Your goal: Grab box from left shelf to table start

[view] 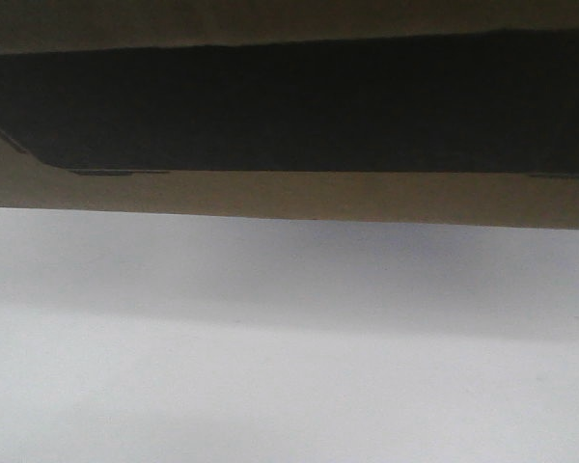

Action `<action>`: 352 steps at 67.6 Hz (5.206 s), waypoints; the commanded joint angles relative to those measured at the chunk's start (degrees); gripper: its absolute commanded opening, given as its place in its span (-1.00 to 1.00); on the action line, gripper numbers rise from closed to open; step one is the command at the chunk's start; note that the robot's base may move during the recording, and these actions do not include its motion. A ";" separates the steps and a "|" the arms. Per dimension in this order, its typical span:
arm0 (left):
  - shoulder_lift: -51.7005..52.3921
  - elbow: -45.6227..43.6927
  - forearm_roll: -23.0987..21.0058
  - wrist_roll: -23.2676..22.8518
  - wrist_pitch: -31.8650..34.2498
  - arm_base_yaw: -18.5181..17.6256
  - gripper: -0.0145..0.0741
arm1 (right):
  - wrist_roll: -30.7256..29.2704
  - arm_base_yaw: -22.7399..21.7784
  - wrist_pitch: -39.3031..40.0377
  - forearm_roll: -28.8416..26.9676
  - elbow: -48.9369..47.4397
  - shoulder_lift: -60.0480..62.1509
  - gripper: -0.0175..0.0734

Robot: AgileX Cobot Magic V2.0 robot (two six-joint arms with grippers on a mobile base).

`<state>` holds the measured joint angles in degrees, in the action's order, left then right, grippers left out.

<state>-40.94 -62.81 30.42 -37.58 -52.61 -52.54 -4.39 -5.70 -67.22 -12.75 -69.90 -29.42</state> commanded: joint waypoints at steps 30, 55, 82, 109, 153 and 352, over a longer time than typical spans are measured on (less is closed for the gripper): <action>-2.85 -10.47 -5.02 5.04 10.14 -2.13 -0.88 | -1.04 0.00 9.20 -9.32 -3.92 -7.64 -0.49; -19.27 -26.46 -1.47 5.31 -3.41 6.53 -0.88 | -4.15 0.00 -1.63 -11.06 -14.70 -29.02 -0.49; -35.37 -26.46 -34.17 22.17 0.79 30.49 -0.88 | -5.21 1.76 0.93 -6.76 -14.78 -42.88 -0.49; -49.52 -26.46 -41.04 28.60 -0.74 39.73 -0.88 | -5.21 4.53 4.94 -3.92 -14.78 -55.93 -0.49; -55.56 -26.46 -45.31 34.21 -3.58 39.80 0.43 | -5.16 4.47 4.31 -3.77 -14.78 -58.52 0.67; 37.69 46.32 -37.16 39.21 37.26 42.87 -0.88 | -3.19 4.47 24.59 7.85 38.07 28.29 -0.49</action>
<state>-3.40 -17.09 -2.61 1.59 -21.60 -12.33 -6.88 -1.11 -47.90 -5.19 -30.68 -0.17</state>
